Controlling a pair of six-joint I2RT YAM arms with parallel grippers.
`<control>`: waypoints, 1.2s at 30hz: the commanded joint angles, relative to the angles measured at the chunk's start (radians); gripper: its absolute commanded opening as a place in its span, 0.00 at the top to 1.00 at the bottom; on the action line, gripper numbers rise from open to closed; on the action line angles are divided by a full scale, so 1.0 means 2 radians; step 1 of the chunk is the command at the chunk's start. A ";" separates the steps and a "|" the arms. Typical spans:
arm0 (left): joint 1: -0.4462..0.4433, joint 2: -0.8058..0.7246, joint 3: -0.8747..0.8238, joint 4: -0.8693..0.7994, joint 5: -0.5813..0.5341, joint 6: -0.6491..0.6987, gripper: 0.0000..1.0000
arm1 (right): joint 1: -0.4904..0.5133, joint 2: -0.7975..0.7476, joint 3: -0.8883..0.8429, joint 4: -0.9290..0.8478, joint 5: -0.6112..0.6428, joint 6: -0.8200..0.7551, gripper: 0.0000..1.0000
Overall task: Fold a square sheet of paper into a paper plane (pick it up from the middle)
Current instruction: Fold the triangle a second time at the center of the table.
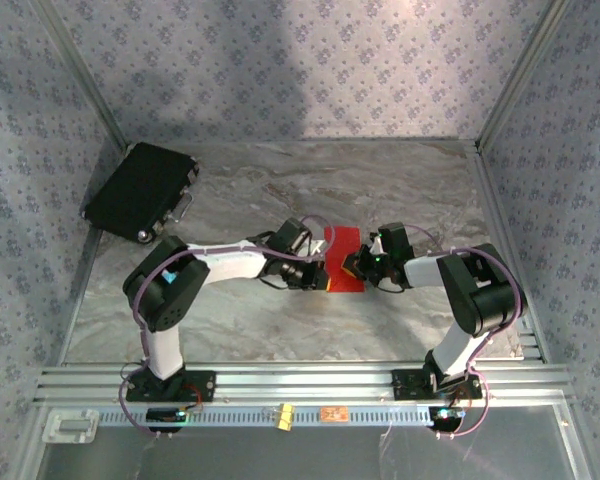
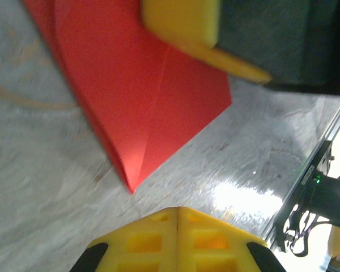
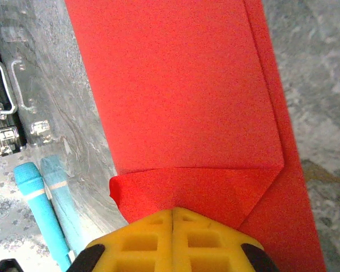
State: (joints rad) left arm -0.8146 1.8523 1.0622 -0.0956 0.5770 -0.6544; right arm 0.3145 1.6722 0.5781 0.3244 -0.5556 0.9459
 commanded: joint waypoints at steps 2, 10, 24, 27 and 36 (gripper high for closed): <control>-0.001 0.027 0.042 0.023 -0.018 -0.011 1.00 | -0.004 -0.002 -0.016 -0.036 0.030 -0.011 1.00; 0.007 0.084 0.086 -0.012 -0.032 -0.006 1.00 | -0.003 -0.003 -0.016 -0.031 0.030 -0.009 1.00; -0.001 0.092 0.045 -0.060 -0.063 0.021 1.00 | 0.001 -0.059 0.016 -0.074 0.030 -0.039 0.99; -0.001 0.092 0.045 -0.061 -0.067 0.020 1.00 | 0.011 -0.061 0.010 -0.063 0.013 -0.036 0.99; 0.001 0.092 0.048 -0.063 -0.073 0.019 1.00 | 0.037 -0.003 -0.019 -0.012 -0.007 -0.014 1.00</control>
State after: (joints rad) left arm -0.8097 2.0159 1.1904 -0.1120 0.5030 -0.6369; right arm 0.3824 1.6253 0.5690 0.2981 -0.5529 0.9085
